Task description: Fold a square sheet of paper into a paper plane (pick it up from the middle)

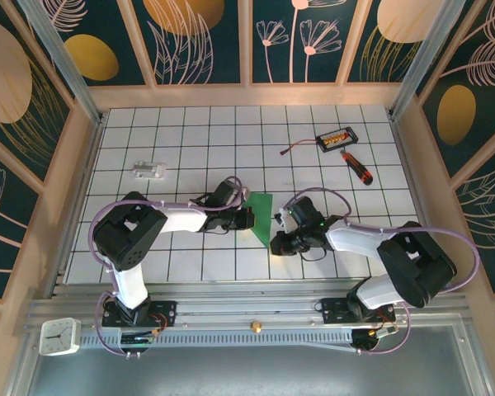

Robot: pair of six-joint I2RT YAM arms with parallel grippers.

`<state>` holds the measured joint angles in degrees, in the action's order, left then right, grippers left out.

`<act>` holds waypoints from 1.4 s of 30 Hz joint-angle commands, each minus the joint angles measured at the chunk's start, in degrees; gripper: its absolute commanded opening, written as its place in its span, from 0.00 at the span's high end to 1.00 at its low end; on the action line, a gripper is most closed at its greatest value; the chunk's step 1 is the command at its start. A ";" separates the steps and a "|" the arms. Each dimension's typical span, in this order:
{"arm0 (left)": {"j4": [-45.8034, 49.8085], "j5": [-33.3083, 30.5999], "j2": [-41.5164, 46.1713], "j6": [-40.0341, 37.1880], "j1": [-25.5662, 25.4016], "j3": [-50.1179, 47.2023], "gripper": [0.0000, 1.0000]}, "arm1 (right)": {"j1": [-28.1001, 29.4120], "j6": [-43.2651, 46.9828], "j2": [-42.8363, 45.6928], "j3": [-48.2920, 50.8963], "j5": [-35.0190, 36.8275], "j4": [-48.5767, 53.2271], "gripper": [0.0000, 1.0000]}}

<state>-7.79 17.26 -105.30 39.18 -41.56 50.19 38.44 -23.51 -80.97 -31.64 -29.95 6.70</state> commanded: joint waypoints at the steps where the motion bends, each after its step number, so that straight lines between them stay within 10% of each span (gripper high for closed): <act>1: 5.51 -3.87 -2.72 -0.88 0.83 -0.54 1.00 | -0.37 -0.80 0.27 -3.64 -3.02 -2.26 1.00; 23: 5.84 -2.93 -1.36 -0.60 0.85 1.51 0.99 | -2.49 -0.11 -12.11 1.13 -0.40 -8.45 1.00; 31: 5.09 -2.48 6.70 1.89 0.79 3.52 0.72 | -2.53 -1.39 -11.67 3.51 0.76 -8.68 1.00; 42: -8.39 7.10 11.25 15.73 -3.49 -8.31 1.00 | -2.75 -1.11 -11.78 3.69 1.39 -8.29 1.00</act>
<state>-10.96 20.45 -93.19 49.98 -44.05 43.31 35.97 -24.58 -90.89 -30.94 -33.08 -9.04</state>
